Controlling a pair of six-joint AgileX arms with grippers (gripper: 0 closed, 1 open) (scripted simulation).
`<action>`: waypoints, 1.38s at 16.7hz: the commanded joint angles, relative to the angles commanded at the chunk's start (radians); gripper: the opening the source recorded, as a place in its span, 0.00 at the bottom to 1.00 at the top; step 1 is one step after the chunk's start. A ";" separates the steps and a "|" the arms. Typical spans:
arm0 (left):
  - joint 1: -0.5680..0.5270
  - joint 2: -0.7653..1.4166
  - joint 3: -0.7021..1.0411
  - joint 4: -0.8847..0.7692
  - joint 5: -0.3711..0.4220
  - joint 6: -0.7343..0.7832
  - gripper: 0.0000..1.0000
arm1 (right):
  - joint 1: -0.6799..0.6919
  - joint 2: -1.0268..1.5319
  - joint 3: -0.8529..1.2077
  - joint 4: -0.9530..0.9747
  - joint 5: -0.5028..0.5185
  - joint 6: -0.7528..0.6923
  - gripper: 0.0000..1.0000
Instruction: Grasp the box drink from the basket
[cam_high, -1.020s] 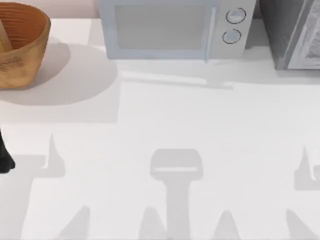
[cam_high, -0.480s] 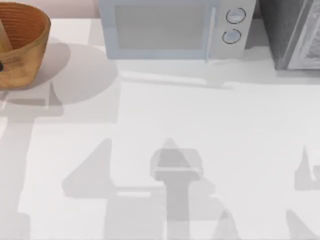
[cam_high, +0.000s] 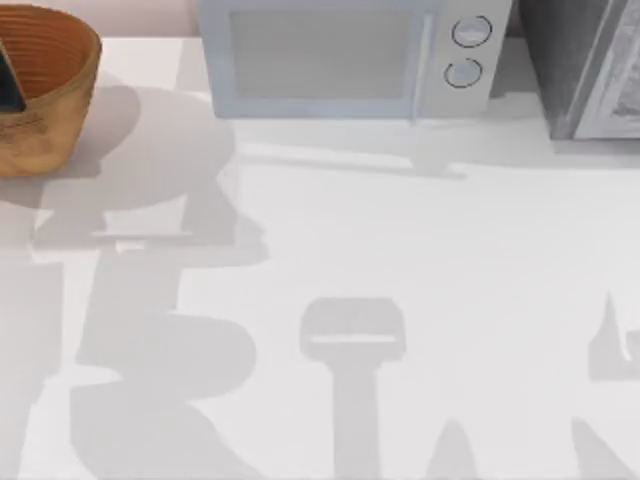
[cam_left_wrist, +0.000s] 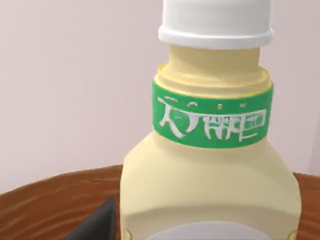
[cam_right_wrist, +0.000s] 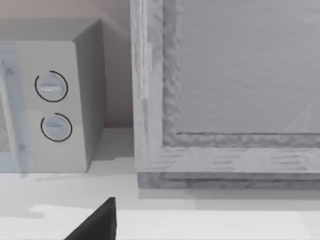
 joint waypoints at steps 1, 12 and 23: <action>0.006 0.058 0.023 0.033 0.008 0.001 1.00 | 0.000 0.000 0.000 0.000 0.000 0.000 1.00; 0.014 0.181 0.083 0.102 0.021 0.004 1.00 | 0.000 0.000 0.000 0.000 0.000 0.000 1.00; -0.012 0.312 0.302 0.006 -0.003 0.001 1.00 | 0.000 0.000 0.000 0.000 0.000 0.000 1.00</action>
